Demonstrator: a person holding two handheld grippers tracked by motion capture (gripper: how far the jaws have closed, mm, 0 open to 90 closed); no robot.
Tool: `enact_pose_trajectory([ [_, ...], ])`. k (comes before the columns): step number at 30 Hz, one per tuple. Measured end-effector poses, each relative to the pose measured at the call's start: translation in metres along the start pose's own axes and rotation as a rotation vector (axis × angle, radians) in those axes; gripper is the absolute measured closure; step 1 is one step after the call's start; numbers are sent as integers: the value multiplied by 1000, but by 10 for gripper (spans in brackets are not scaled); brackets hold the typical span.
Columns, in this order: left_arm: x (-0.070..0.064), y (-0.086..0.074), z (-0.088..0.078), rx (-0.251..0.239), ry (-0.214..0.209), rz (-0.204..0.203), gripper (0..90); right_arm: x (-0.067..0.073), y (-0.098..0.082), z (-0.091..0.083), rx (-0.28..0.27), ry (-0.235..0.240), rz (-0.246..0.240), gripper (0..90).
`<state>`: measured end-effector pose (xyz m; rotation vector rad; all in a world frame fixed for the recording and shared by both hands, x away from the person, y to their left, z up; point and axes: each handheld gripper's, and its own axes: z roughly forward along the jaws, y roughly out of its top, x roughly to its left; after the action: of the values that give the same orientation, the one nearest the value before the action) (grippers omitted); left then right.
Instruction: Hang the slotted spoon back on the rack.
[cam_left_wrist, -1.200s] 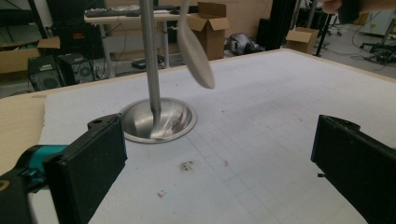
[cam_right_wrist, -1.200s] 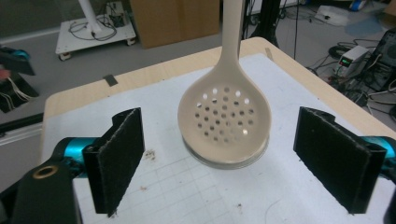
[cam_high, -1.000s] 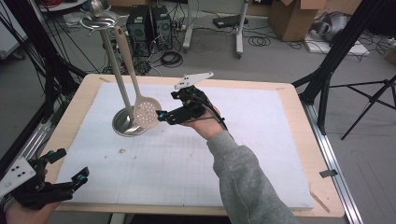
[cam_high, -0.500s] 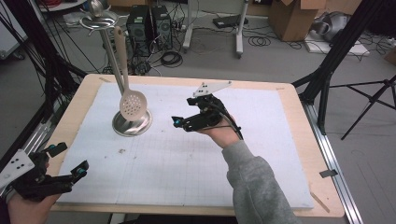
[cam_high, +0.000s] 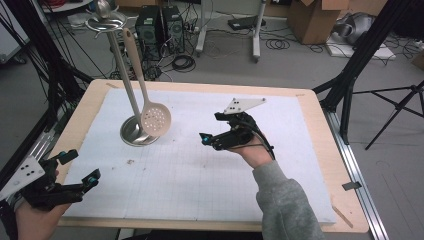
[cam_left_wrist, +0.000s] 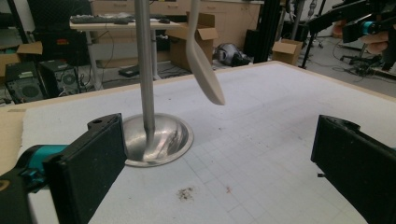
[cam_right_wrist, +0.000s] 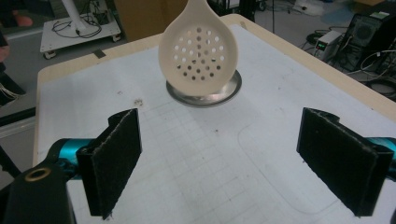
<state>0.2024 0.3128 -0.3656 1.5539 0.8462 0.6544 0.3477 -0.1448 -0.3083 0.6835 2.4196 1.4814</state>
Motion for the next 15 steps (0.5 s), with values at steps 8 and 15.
enact_pose_trajectory([
  [8, 0, -1, 9, 9, -12, -1, 37, -8, -21, -20, -19, -24, 24, 122],
  [15, -1, -1, 16, 18, -23, 4, 37, -12, -36, -33, -39, -54, 42, 118],
])
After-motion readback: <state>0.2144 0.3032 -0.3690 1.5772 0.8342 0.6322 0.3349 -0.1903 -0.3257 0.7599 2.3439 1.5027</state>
